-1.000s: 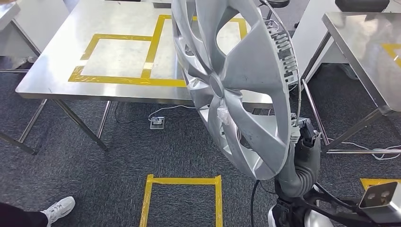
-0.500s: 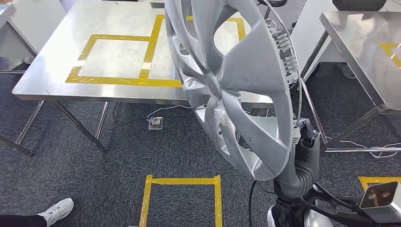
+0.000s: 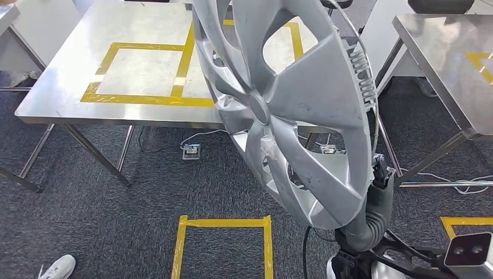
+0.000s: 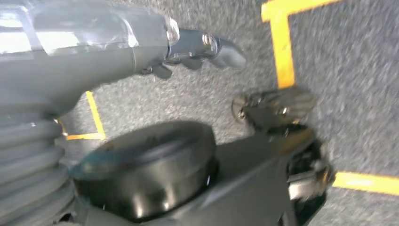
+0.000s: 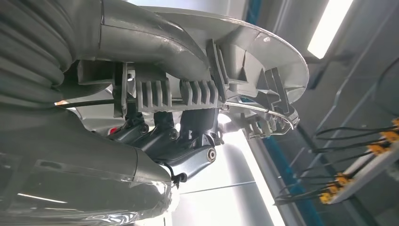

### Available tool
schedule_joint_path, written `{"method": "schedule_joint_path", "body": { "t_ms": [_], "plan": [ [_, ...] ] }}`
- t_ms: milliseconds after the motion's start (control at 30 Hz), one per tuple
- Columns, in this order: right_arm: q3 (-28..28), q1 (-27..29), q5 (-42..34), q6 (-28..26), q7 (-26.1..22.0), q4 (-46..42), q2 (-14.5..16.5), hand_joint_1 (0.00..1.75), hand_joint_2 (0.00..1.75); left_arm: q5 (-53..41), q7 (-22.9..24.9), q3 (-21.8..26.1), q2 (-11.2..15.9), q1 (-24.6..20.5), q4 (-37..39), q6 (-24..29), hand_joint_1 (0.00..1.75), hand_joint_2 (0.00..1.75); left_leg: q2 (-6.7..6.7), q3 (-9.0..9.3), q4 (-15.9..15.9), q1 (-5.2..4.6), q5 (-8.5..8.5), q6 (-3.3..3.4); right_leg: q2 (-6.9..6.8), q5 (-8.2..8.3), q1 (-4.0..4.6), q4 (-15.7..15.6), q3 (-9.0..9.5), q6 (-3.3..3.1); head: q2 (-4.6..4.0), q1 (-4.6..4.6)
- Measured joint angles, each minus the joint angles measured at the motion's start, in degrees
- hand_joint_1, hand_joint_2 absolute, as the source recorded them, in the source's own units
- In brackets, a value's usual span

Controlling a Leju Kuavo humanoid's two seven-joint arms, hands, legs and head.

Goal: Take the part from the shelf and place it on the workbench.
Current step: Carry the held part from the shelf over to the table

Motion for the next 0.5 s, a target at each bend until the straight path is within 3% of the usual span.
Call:
{"method": "schedule_joint_path", "body": {
  "t_ms": [267,500],
  "plan": [
    [0.0,-0.7,-2.0,1.4,-2.4,1.1,1.0,1.75,1.75,3.2,-6.4,0.5,0.9,0.0,0.0,0.6,0.0,1.75,0.01,0.01,0.0,0.0,0.0,0.0,0.01,0.0,-0.01,0.0,0.02,0.0,0.0,0.02],
    [0.0,-0.3,-1.5,0.7,-1.8,2.3,1.2,1.75,1.75,5.7,-6.0,2.4,0.7,0.0,0.0,0.5,0.0,1.75,-0.01,0.01,0.0,-0.01,0.0,0.0,0.01,0.01,-0.01,0.0,0.04,-0.01,0.0,0.06]
  ]
}}
